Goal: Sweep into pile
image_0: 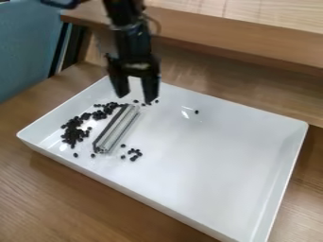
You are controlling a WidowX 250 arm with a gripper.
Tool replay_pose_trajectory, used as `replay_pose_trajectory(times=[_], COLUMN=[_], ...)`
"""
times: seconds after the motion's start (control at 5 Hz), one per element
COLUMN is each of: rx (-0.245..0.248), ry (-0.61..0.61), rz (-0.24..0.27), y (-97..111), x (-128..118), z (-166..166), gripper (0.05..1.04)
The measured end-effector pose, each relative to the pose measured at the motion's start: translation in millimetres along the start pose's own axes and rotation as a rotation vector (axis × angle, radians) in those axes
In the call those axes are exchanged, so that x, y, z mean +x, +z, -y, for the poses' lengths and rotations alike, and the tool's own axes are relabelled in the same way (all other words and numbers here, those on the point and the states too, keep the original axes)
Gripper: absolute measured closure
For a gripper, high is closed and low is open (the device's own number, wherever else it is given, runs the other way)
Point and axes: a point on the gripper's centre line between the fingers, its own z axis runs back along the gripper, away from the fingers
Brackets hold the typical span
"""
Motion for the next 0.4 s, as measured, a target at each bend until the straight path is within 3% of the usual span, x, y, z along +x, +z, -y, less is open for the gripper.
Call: replay_pose_trajectory(times=[0.4], rx=[-0.046], ry=[-0.128], rz=[-0.007], y=[2.6], x=[10.3], z=[56.0], gripper=[0.083])
